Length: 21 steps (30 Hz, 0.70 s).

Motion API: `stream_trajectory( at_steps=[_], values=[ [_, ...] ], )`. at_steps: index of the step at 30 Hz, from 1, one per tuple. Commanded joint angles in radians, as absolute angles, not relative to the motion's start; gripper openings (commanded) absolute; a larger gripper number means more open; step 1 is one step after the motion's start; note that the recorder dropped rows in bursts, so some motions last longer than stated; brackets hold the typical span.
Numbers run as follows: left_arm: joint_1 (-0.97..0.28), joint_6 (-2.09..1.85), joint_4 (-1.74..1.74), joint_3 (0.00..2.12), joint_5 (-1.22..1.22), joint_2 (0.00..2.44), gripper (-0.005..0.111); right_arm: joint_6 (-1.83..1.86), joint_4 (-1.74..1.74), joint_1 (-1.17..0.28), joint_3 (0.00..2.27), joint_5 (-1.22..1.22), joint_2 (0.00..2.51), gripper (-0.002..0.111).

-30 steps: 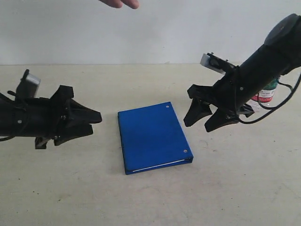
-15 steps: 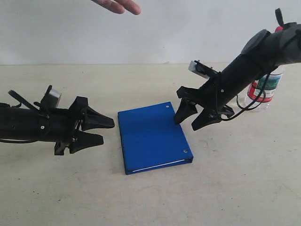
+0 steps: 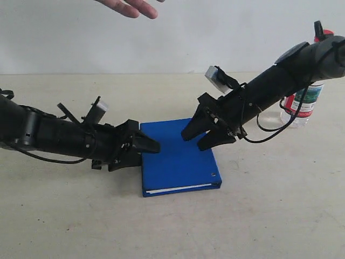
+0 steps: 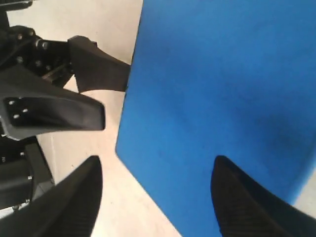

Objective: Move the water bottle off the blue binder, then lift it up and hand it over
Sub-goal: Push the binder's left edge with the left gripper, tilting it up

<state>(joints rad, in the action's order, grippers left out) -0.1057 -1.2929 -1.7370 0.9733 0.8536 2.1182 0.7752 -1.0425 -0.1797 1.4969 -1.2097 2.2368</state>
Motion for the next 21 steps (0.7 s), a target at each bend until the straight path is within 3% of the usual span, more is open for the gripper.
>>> stream_trajectory(
  at_steps=[1,4,7,9,10,15,21],
  values=[
    [-0.11,-1.316,-1.744,1.021,1.043,2.117,0.06,0.795,-1.058,-0.178,1.504,-1.221,2.233,0.057],
    [-0.11,-1.361,-1.744,1.033,1.109,2.117,0.06,0.799,-1.058,-0.178,1.504,-1.221,2.233,0.057],
    [-0.11,-1.288,-1.704,1.033,0.968,2.117,0.058,0.799,-1.058,-0.178,1.504,-1.221,2.233,0.057],
    [-0.11,-1.236,-1.65,1.033,0.834,2.117,0.049,0.799,-1.061,-0.178,1.504,-1.221,2.233,0.057],
    [-0.11,-1.234,-1.649,1.033,0.782,2.117,0.037,0.815,-1.063,-0.178,1.504,-1.221,2.233,0.057],
    [-0.11,-1.253,-1.665,1.033,0.782,2.117,0.005,0.856,-1.07,-0.178,1.504,-1.221,2.233,0.057],
    [-0.098,-1.264,-1.602,1.033,0.786,2.117,0.004,0.757,-1.036,-0.163,1.583,-1.221,2.23,0.057]
  ],
)
